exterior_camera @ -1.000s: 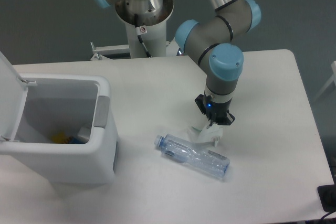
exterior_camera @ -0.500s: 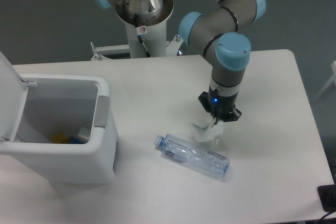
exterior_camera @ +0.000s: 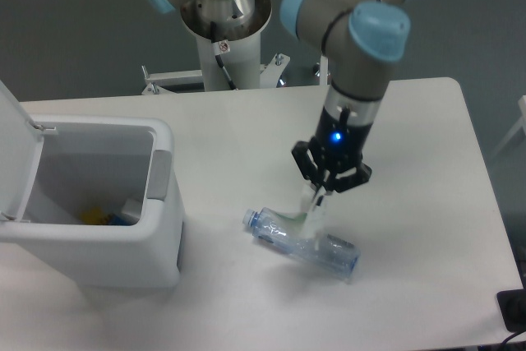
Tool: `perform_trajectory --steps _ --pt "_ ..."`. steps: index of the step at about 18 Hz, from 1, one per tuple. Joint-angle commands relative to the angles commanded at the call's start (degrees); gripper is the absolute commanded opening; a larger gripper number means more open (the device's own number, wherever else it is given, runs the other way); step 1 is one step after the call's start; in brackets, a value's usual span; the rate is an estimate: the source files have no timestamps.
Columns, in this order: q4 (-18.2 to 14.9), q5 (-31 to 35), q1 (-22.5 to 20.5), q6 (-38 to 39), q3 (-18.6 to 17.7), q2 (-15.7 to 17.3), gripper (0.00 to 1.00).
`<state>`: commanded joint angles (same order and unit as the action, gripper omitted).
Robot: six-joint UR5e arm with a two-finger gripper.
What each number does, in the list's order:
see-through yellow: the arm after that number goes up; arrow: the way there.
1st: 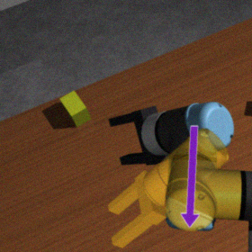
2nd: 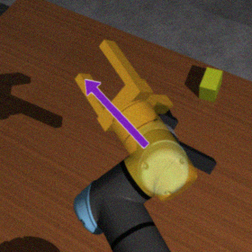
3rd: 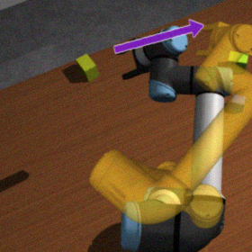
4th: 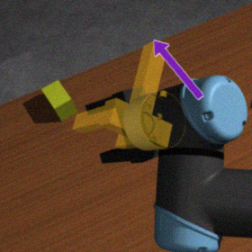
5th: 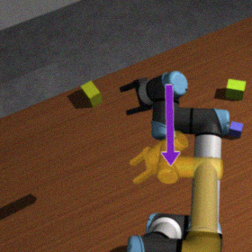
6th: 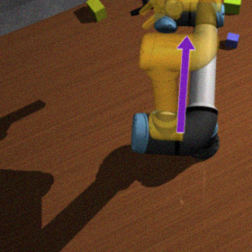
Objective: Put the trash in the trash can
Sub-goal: 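Carry the wrapper over the trash bin opening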
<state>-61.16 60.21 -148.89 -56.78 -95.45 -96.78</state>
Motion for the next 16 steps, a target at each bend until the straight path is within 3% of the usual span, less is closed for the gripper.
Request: perform_trajectory --steps 7,16 --pt "-0.2 -8.2 2.1 4.9 0.1 9.3 0.0" --pt "0.3 -7.7 12.0 8.6 2.1 10.3 0.0"
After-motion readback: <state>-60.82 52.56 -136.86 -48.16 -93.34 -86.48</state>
